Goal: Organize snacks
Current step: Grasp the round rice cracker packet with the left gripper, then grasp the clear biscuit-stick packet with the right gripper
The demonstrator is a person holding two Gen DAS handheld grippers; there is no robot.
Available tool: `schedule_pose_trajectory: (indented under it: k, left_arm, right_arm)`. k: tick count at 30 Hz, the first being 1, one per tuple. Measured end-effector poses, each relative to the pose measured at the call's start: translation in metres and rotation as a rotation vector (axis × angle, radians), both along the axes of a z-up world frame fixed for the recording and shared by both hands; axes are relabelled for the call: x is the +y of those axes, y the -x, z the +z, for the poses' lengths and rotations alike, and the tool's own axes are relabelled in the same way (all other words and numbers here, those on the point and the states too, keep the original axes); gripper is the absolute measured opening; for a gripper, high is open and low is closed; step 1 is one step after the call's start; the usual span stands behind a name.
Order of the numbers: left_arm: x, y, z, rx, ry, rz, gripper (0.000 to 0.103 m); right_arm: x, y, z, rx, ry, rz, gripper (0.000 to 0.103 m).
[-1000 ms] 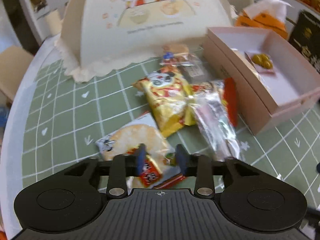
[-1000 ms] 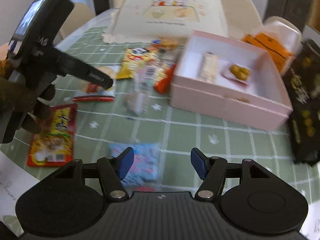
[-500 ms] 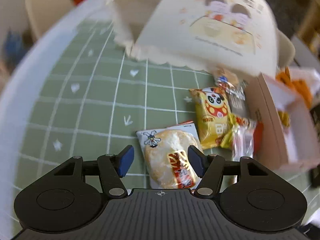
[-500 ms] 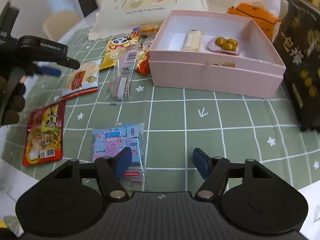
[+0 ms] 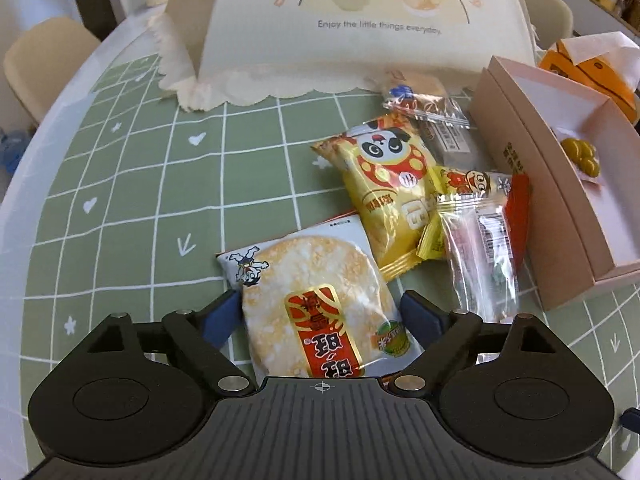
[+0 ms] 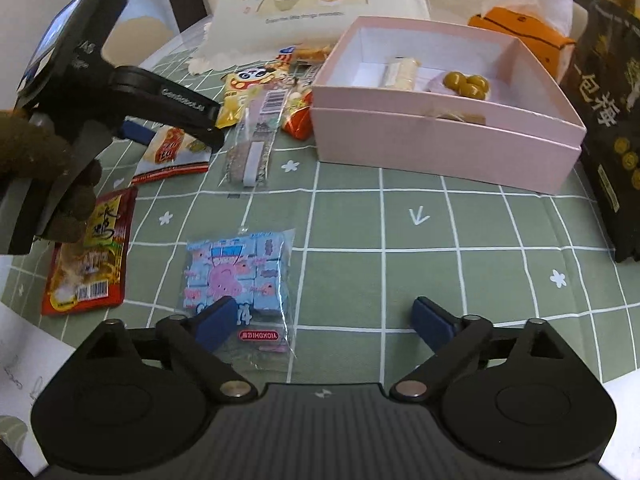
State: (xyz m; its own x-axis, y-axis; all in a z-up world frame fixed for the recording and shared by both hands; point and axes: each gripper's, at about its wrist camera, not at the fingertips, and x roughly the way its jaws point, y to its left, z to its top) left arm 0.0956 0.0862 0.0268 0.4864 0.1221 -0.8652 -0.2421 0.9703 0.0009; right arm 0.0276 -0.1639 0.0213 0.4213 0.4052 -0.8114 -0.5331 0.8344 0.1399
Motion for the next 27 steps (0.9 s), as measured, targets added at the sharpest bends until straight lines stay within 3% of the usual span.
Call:
schedule_pose_trajectory:
  k: [2,4,7,13,16,19,21,22,24,27]
  left_arm:
    - [0.003,0.005,0.003,-0.008,-0.001,-0.01,0.083]
    - [0.007,0.011,0.006,-0.016,0.016,-0.035,0.083]
    - [0.014,0.035,0.02,-0.061,0.065,-0.042,0.083]
    - [0.039,0.103,0.062,-0.166,0.199,-0.014,0.083]
    - [0.041,0.13,0.073,-0.166,0.206,-0.027,0.083]
    - [0.036,0.155,0.074,-0.139,0.216,-0.053,0.083]
    - [0.033,0.164,0.069,-0.125,0.23,-0.069,0.083]
    - [0.031,0.17,0.066,-0.115,0.243,-0.08,0.083]
    - [0.028,0.177,0.061,-0.102,0.262,-0.1,0.083]
    - [0.021,0.184,0.057,-0.093,0.275,-0.146,0.083]
  right_arm:
    - [0.001,0.0,0.001,0.001,0.008,0.007,0.097]
    - [0.002,-0.004,0.004,0.01,0.011,0.009,0.097]
    - [0.011,-0.01,0.018,-0.066,0.006,0.0,0.097]
    - [0.064,-0.031,0.042,-0.111,-0.089,0.081,0.097]
    - [0.101,-0.046,0.035,-0.126,-0.037,0.066,0.096]
    - [0.133,-0.061,0.017,-0.124,0.069,0.062,0.085]
    - [0.145,-0.068,0.005,-0.105,0.128,0.053,0.067]
    - [0.146,-0.068,0.005,-0.094,0.109,0.046,0.065]
    - [0.143,-0.066,0.01,-0.033,0.081,0.044,0.037]
    - [0.133,-0.042,0.03,-0.015,0.028,0.078,0.037]
